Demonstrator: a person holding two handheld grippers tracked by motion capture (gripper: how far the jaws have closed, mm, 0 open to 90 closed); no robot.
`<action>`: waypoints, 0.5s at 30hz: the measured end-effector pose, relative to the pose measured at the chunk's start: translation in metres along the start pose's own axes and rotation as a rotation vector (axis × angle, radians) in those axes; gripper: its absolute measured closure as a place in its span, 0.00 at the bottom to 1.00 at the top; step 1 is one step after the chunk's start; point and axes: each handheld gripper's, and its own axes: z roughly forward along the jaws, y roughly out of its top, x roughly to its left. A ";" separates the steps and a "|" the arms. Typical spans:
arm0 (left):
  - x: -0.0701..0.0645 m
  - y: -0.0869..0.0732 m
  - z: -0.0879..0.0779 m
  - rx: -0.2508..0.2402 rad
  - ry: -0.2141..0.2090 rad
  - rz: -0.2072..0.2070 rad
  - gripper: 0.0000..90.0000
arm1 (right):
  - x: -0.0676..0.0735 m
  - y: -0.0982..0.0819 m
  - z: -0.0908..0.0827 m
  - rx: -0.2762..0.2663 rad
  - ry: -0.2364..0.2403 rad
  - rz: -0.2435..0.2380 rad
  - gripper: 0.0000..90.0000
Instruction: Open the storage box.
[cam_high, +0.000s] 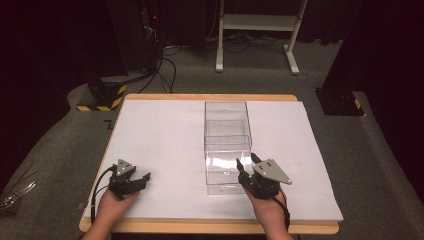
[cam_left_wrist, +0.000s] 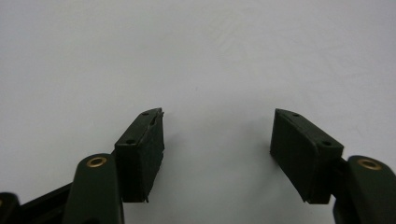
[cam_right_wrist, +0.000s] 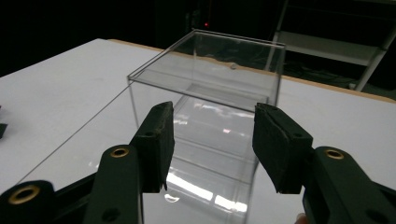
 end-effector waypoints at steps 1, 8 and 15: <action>0.000 0.000 0.000 0.000 0.000 0.000 0.39 | -0.005 0.001 0.000 -0.005 -0.005 0.004 0.54; 0.000 0.000 0.000 0.000 0.000 0.000 0.39 | -0.040 -0.004 0.000 -0.003 -0.078 0.034 0.49; 0.000 0.000 0.000 0.000 0.000 0.000 0.39 | -0.073 -0.019 0.001 0.022 -0.141 0.070 0.49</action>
